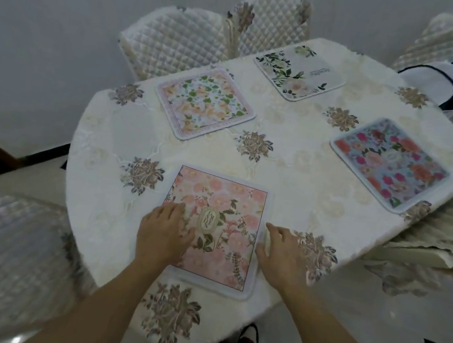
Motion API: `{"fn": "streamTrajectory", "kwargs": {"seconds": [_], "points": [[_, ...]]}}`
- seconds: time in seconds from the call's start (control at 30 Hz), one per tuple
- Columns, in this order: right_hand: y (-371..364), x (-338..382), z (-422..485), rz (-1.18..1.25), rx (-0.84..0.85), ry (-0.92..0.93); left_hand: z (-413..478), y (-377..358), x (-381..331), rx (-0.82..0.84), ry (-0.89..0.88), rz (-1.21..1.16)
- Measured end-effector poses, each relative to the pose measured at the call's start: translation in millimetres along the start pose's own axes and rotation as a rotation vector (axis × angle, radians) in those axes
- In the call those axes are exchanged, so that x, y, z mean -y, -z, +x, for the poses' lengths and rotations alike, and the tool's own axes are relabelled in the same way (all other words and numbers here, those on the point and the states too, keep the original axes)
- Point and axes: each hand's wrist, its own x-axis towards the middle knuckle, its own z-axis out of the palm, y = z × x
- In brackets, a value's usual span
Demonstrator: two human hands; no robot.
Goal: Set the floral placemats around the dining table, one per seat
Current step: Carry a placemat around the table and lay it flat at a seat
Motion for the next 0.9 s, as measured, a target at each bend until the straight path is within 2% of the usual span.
{"fn": "streamTrajectory", "kwargs": {"seconds": [0.2,0.33,0.53,0.67,0.77,0.9], "points": [[-24.2,7.4,13.2,-0.149,-0.096,-0.028,6.3,-12.8,26.9,0.052,0.16,0.004],[-32.8,12.5,18.3,-0.121,-0.083,-0.108,14.6,-17.7,28.7,0.124,0.299,-0.047],[-39.1,23.6,26.2,0.187,-0.008,-0.263,35.7,-15.0,30.6,0.203,0.447,-0.155],[-33.5,33.7,28.1,0.456,-0.036,-0.323,41.1,-11.1,27.3,0.138,0.46,-0.361],[-25.3,33.6,33.3,0.506,-0.039,-0.304,34.1,-10.0,20.7,0.053,0.484,-0.442],[-16.1,26.0,45.3,0.529,-0.012,-0.289,19.5,-8.5,9.2,0.048,0.525,-0.469]]}}
